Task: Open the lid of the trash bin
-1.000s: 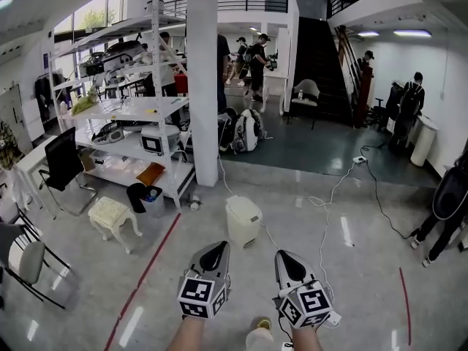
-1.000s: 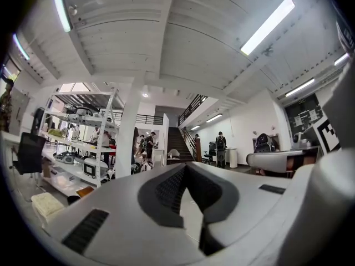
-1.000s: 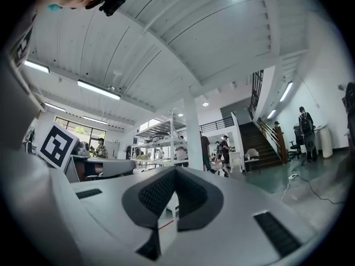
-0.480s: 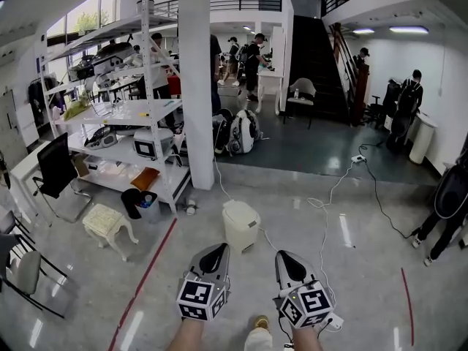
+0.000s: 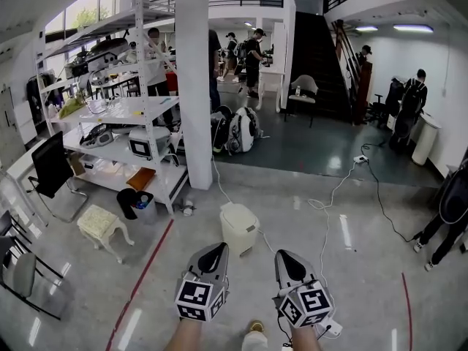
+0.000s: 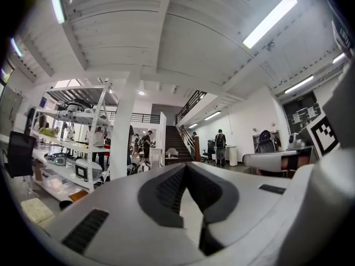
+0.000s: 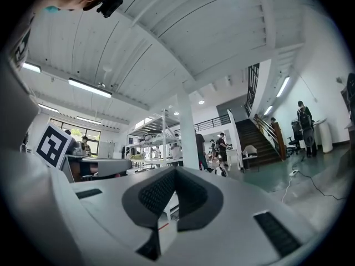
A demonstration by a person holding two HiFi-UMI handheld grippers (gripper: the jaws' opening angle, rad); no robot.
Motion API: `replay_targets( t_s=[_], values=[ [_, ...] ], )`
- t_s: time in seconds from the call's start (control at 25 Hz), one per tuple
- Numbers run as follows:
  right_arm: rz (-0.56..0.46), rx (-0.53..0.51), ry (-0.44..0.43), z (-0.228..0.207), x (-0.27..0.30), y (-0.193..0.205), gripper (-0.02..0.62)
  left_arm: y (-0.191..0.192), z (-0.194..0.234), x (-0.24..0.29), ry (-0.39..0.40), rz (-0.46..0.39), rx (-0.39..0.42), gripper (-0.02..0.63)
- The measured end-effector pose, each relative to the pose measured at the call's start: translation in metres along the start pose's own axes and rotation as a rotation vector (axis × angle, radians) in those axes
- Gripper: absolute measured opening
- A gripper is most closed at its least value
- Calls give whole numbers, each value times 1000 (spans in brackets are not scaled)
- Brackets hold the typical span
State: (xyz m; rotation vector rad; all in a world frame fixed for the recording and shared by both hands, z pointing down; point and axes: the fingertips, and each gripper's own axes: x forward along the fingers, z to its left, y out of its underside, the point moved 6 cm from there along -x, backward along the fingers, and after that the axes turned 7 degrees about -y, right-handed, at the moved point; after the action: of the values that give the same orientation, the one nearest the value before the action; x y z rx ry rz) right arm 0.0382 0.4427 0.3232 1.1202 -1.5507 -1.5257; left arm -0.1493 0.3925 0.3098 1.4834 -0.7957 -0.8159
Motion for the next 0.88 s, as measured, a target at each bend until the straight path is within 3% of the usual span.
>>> replay_targets(
  t_s=[0.52,0.88],
  values=[
    [-15,14,-30,-87,78,-16,31,-9,14,110,-28,4,-8,9],
    [-24,2,-102,-148,135,-25,31,-7,22,182,-86,2,-19,9]
  ],
)
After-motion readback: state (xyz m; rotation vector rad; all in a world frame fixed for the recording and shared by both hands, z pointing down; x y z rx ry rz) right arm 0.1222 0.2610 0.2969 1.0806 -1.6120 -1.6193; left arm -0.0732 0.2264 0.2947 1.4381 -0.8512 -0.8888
